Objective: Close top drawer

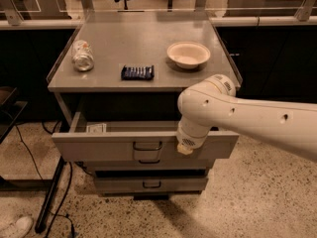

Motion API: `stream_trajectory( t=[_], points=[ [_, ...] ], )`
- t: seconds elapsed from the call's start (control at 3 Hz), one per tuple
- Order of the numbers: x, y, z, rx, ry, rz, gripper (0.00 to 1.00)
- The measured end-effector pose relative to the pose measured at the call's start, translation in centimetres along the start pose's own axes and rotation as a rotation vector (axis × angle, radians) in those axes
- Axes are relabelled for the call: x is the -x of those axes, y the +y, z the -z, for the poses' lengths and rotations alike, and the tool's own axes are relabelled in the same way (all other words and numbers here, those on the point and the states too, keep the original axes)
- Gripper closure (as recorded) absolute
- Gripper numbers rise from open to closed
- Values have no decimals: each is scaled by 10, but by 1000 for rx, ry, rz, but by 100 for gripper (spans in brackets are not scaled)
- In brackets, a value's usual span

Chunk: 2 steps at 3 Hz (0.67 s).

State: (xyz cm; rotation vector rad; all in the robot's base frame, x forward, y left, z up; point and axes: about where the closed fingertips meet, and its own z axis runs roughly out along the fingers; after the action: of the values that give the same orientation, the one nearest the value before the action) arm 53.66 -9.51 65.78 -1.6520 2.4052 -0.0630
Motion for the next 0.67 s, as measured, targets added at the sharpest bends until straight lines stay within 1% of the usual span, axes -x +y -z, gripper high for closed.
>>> stream_trajectory(
  t=[0.67],
  points=[
    [0,0,0,0,0,0,37]
  ],
)
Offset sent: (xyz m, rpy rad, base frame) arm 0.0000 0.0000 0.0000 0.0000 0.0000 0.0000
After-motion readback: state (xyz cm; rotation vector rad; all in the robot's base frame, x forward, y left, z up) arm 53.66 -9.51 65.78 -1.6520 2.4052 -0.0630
